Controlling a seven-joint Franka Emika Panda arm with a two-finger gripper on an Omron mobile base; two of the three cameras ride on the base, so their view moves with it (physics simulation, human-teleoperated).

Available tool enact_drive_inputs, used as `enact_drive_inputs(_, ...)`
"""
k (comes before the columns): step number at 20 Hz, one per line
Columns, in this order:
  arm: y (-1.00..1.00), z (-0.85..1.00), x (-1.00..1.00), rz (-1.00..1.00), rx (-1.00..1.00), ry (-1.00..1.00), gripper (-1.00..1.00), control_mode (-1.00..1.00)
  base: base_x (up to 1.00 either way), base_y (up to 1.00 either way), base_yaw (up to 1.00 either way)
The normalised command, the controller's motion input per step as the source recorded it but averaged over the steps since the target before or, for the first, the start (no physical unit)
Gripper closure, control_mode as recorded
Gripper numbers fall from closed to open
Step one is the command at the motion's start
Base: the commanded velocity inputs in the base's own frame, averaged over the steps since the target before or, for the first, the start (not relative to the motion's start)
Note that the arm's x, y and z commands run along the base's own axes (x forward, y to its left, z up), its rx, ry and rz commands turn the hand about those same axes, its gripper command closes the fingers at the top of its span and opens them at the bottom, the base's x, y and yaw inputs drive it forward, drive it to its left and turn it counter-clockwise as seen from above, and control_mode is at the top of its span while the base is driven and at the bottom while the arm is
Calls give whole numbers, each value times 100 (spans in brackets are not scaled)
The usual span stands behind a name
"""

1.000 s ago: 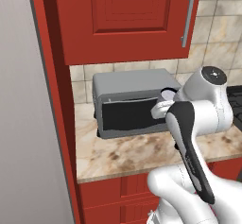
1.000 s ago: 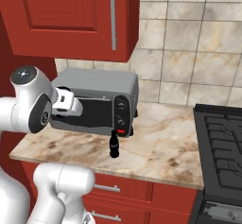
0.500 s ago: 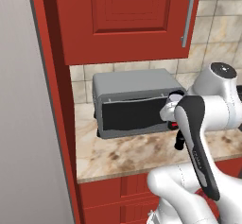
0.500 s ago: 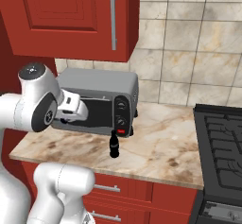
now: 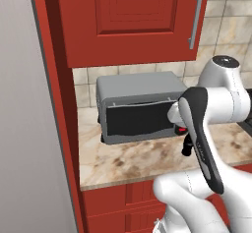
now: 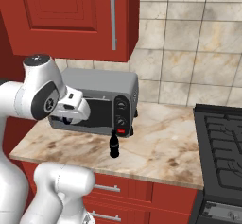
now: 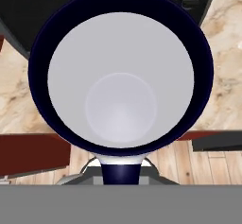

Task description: Pick the mug from the counter and place it inside the microwave. Then close the microwave.

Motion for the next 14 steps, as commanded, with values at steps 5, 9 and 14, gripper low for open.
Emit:
enact_drive_inputs(5, 0, 0, 0, -5, 0, 0, 100, -100, 0, 0, 0)
enact_drive_inputs(9, 0, 0, 0, 0, 0, 0, 100, -100, 0, 0, 0)
enact_drive_inputs(14, 0, 0, 0, 0, 0, 0, 100, -100, 0, 0, 0)
